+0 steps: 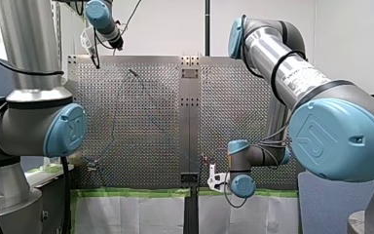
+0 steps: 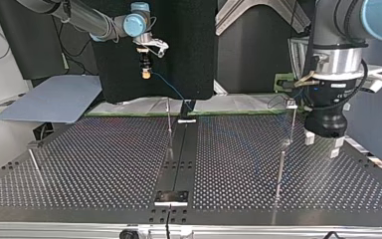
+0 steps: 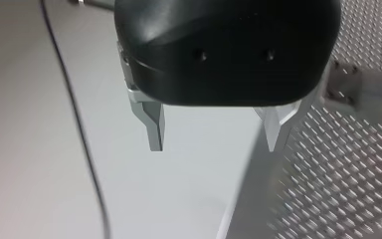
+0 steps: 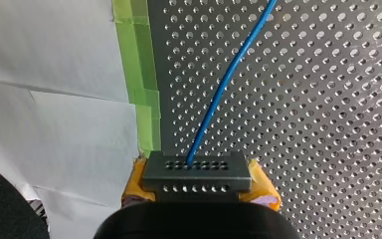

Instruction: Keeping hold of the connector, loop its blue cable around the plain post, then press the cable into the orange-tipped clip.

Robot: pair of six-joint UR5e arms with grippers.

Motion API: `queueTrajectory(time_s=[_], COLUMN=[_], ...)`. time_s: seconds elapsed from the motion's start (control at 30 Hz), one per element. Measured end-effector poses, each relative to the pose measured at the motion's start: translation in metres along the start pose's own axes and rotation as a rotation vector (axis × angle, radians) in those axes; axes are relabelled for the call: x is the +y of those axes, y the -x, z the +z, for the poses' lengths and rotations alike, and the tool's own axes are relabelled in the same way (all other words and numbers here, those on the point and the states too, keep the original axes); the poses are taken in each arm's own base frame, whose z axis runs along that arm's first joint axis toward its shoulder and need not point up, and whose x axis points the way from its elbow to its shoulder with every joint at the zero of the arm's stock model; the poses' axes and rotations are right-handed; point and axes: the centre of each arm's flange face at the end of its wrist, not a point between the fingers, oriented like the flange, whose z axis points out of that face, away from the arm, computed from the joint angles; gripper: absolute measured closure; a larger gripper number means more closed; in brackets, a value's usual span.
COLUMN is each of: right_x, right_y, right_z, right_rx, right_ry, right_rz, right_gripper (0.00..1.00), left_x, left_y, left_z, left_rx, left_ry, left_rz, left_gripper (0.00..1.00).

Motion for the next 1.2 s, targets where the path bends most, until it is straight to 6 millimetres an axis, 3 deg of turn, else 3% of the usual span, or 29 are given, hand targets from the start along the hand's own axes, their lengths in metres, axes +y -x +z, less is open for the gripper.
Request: queueTrajectory(time_s=[0.1,0.23,0.87,1.03,1.2], right_x=[0.0,0.0,-0.001,-0.001,-0.001], right_y=[0.0,0.001,0.001,0.002,0.002], right_z=[0.0,0.0,-0.002,-0.002,-0.002], right_rx=[-0.004,-0.008,-0.017,-0.018,-0.022], right_ry=[0.0,0.0,-0.001,-0.001,-0.001], right_rz=[-0.001,-0.003,-0.006,-0.006,-0.008], right_gripper=[1.0,1.0,1.0,1.0,1.0], left_x=[-0.013,-0.025,-0.085,-0.084,-0.065], left_y=[0.013,0.015,-0.016,-0.039,-0.057], left_z=[-0.012,-0.014,-0.001,0.007,0.026], left_rx=[-0.012,0.01,0.196,0.273,0.339], left_ry=[-0.005,0.004,-0.014,0.014,0.096], left_rz=[0.028,0.072,0.281,0.32,0.358], left_gripper=[0.0,0.0,0.0,0.0,0.0])
